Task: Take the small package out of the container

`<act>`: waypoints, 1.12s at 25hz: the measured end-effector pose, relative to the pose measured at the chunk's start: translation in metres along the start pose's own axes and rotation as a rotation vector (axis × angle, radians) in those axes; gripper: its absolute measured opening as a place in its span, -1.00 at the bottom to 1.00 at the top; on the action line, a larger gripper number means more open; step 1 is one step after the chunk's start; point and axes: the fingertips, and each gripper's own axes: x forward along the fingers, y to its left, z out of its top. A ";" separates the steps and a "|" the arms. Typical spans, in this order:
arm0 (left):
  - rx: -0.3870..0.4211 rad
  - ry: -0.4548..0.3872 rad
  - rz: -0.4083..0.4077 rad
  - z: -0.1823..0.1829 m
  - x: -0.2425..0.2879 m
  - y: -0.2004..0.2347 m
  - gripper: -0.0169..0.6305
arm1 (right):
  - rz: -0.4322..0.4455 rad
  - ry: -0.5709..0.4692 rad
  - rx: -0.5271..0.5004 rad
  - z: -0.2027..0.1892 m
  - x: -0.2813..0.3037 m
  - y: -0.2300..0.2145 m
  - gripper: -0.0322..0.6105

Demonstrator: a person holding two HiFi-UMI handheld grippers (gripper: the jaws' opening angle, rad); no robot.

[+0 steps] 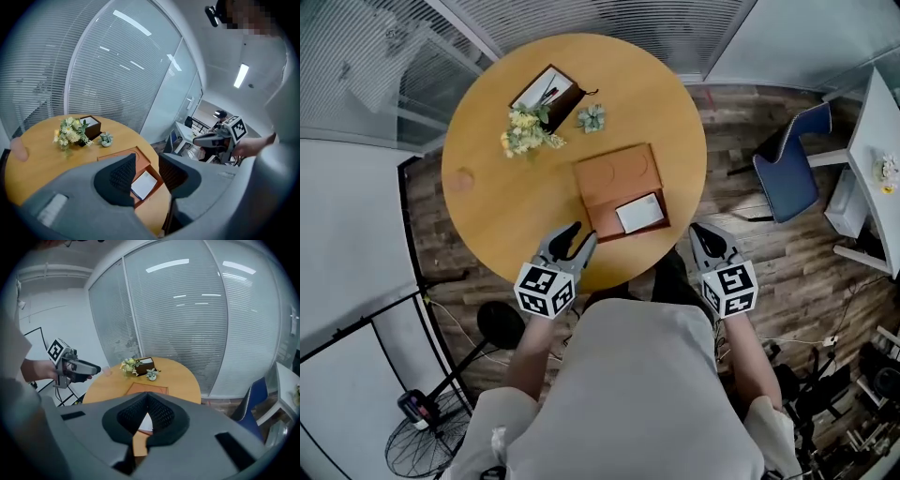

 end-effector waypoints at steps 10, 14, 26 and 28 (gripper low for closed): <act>-0.084 0.078 0.142 -0.041 0.048 -0.005 -0.46 | 0.189 0.087 -0.103 -0.008 0.045 -0.038 -0.89; -0.120 0.110 0.172 -0.054 0.069 -0.007 -0.43 | 0.267 0.104 -0.135 -0.012 0.063 -0.041 -0.89; -0.176 0.294 0.226 -0.117 0.140 0.014 -0.39 | 0.408 0.207 -0.263 -0.038 0.087 -0.053 -0.89; -0.191 0.348 0.224 -0.135 0.150 0.021 -0.38 | 0.424 0.214 -0.261 -0.039 0.090 -0.054 -0.89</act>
